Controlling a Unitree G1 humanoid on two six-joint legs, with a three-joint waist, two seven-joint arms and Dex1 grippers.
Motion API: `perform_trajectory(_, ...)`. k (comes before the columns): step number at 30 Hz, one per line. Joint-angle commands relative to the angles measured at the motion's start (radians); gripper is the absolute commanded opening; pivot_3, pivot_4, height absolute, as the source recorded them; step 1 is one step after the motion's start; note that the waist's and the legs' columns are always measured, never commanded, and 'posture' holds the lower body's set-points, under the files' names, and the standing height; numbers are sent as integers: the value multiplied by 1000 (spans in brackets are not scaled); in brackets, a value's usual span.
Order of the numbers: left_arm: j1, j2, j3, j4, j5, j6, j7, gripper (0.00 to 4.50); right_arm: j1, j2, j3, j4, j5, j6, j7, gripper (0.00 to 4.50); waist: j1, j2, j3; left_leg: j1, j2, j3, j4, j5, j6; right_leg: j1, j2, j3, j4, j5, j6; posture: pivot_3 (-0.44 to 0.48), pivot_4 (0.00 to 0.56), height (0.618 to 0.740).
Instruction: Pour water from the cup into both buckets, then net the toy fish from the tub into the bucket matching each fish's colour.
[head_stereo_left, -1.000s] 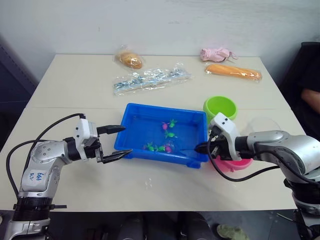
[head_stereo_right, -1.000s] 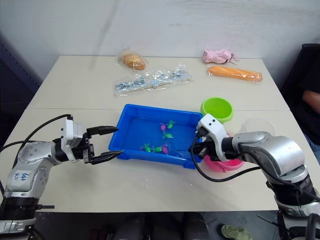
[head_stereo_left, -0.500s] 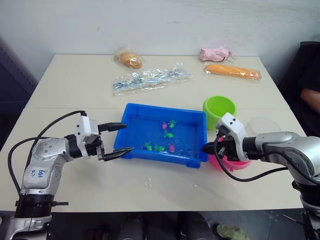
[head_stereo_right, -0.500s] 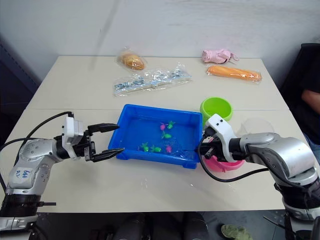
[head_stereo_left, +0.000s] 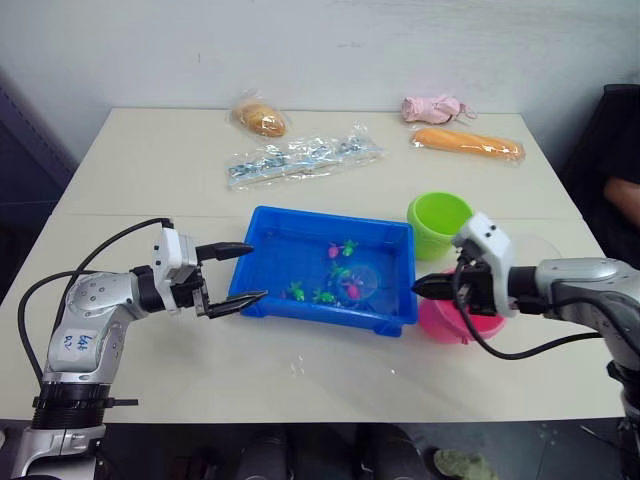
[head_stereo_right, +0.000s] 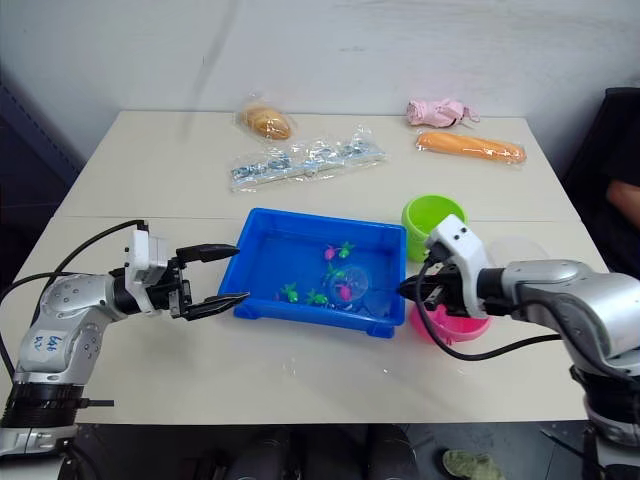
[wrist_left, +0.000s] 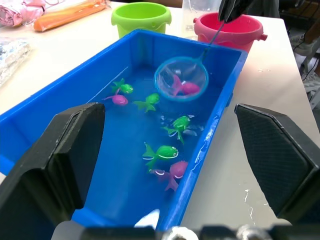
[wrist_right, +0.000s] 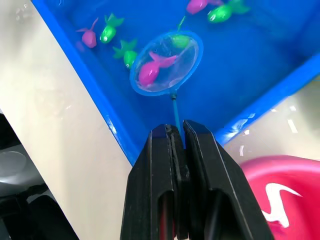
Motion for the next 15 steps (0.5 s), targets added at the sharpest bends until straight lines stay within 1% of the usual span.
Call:
perform_trajectory(1, -27, -8, -7, -10, -8, -14, -13, 4470, 28, -44, -77, -31, 29, -28, 29, 0, -1, 0, 0, 0, 0, 0, 0, 0, 0, 0, 0, 0, 0, 0, 0, 0, 150, 740)
perform_trajectory(7, -80, -45, -36, -15, -23, 9, -12, 4470, 131, -71, -217, -44, 61, -64, 44, 0, 5, 0, 0, 0, 0, 0, 0, 0, 0, 0, 0, 0, 0, 0, 1, 0, 150, 740)
perform_trajectory(9, -99, -67, -44, -20, -41, 31, -5, 4470, 184, -58, -289, -69, 83, -85, 57, 0, 5, 0, 0, 0, 0, 0, 0, 0, 0, 1, 0, 0, 0, 0, 1, 0, 150, 740)
perform_trajectory(12, -129, -93, -66, -30, -76, 80, -25, 4470, 250, -24, -461, -125, 174, -53, 46, 0, 17, 0, 0, 0, 0, 0, 0, 0, 0, 1, 1, 0, 0, 0, 1, 0, 150, 740)
perform_trajectory(15, -153, -104, -89, -34, -100, 122, -52, 4470, 311, -20, -624, -163, 262, -11, 28, 0, 25, 0, 0, 0, -1, 0, 1, 0, 0, 1, 1, 1, 0, 1, 1, 0, 150, 740)
